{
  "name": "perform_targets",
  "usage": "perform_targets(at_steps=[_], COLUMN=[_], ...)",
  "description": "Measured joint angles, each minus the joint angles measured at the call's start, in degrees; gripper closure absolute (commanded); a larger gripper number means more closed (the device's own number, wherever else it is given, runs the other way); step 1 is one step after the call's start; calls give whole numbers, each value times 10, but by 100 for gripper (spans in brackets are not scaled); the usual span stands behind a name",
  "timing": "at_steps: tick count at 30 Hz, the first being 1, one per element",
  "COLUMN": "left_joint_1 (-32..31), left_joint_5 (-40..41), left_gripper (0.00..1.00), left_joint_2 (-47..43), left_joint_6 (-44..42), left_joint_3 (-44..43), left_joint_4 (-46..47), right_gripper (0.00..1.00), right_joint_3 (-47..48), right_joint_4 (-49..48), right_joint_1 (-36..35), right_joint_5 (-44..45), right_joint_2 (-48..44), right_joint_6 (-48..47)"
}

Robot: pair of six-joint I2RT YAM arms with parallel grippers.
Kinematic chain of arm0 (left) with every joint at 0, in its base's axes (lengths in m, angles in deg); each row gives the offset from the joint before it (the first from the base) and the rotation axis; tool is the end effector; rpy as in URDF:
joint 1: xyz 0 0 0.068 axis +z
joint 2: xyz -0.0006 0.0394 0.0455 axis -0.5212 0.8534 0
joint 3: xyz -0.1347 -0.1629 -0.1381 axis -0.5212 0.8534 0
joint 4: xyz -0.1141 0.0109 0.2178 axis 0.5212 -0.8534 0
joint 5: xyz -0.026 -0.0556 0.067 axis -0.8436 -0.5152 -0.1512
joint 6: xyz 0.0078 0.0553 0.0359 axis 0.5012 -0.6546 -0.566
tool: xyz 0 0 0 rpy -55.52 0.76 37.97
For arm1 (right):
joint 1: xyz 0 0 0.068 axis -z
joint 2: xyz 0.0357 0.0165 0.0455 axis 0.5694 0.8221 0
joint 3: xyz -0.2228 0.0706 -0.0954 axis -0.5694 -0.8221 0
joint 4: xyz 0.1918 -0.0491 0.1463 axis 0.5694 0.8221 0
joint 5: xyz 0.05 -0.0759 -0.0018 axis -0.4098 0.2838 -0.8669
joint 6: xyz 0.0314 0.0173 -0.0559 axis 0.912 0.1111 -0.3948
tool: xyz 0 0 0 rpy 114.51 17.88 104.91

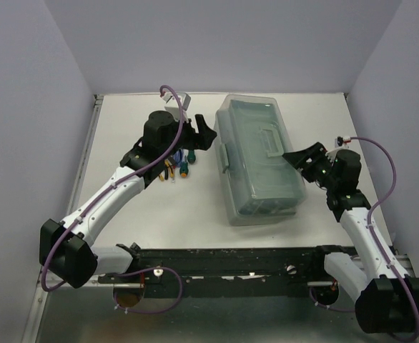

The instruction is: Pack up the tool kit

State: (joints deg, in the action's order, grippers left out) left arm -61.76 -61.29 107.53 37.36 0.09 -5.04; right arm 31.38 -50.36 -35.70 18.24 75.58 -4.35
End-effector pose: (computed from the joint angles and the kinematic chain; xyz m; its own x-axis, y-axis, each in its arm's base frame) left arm 0.2615 -0.1597 0.3366 -0.4460 -0.2415 -0.8618 0.4428 0.7773 -0.4469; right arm 0.2199 0.0212 0.2317 -0.5090 0.6787 -0.5294 0.0741 0.6473 0.7586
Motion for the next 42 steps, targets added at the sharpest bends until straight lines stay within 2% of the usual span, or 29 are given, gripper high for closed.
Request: perform_targets(at_steps=[7,15,17,22,27,32,36,42], left_joint_1=[9,9,6,-5,-14,-15,-17,-40], left_joint_5=[-48,-103,-114,-127,-134,-136,-138,-148], left_gripper=[8,6,6,6,5,5,4,1], left_joint_2=[21,73,83,99,104,104,105,112], left_joint_6=[6,25,30,36,39,40,39,36], left_joint_3=[0,1,2,2,2,2,-9,-56], left_joint_4=[22,60,71,85,93,95,90,90], right_gripper=[37,30,26,11,5,4,4,5], right_joint_3=[6,24,24,9,23,65,103,141], right_joint_4=[24,87,122,272,360,402,403,386], right_joint_1=[49,64,68,67,63,63,63,63], right_joint_5=[32,139,166,209,249,292,300,233], right_joint_2=[-6,-14,-14,-13,-65,-141,-192,-204], right_joint_6=[-1,-23,-34,-66,-88,-99,-123,-141])
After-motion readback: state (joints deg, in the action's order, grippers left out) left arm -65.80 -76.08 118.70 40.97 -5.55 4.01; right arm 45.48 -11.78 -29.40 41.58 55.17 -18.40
